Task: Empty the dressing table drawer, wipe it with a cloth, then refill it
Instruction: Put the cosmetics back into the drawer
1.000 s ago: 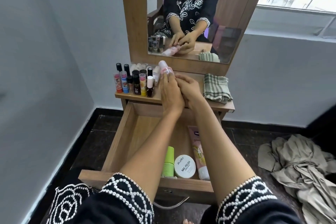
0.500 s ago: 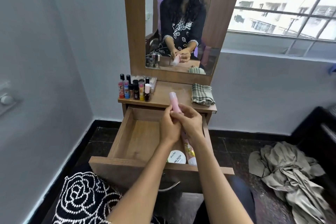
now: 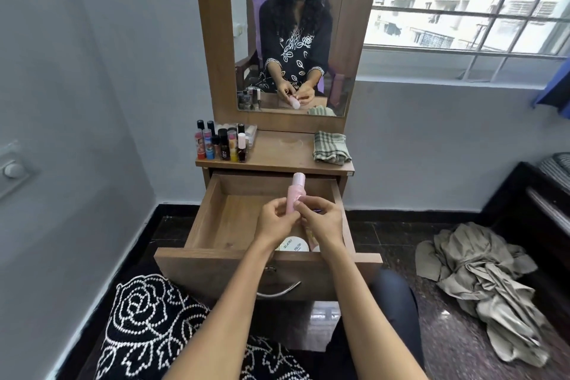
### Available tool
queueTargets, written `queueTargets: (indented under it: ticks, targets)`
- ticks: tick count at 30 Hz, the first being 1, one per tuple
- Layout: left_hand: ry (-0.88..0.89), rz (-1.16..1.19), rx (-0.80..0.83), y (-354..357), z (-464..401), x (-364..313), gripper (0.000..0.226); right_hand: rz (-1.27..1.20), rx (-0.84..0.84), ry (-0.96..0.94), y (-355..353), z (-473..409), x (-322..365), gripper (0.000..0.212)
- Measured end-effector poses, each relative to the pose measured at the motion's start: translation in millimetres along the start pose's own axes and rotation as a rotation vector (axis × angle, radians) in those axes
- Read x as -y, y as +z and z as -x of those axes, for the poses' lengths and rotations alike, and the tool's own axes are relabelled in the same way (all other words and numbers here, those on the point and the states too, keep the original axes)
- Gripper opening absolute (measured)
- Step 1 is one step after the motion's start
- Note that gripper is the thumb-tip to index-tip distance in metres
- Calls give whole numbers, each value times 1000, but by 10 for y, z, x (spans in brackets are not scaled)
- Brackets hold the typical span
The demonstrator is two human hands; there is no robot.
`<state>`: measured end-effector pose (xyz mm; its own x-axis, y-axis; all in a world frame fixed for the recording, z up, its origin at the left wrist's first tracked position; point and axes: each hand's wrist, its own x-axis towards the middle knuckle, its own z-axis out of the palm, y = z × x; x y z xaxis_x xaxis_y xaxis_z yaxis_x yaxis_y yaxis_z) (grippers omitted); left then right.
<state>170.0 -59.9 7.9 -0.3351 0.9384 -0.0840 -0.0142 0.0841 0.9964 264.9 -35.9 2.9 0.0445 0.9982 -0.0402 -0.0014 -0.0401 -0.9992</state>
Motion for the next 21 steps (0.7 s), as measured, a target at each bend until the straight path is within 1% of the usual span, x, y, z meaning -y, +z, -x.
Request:
queueTargets:
  ticks: [3,9,14,17,18,21]
  targets:
    - [-23,-64,22,-14,11,-23,25,-22,7,36,-16,-23,-8,13]
    - [-81,-240,-34,6,-64,-62,25,-10,44,104,-9,-138,-21,18]
    - [-117,-274,-38,53,-134,-22,19,160,8,129,38,-269,-117,17]
    - [-138,-315,-52,103,-171,4,9,240,7,148,54,-306,-131,22]
    - [-145,-324,-69,126,-179,7,10,286,9,147,65,-322,-134,24]
    - [-167,-372,-137,179,-198,28,24,421,2,139,141,-363,-151,26]
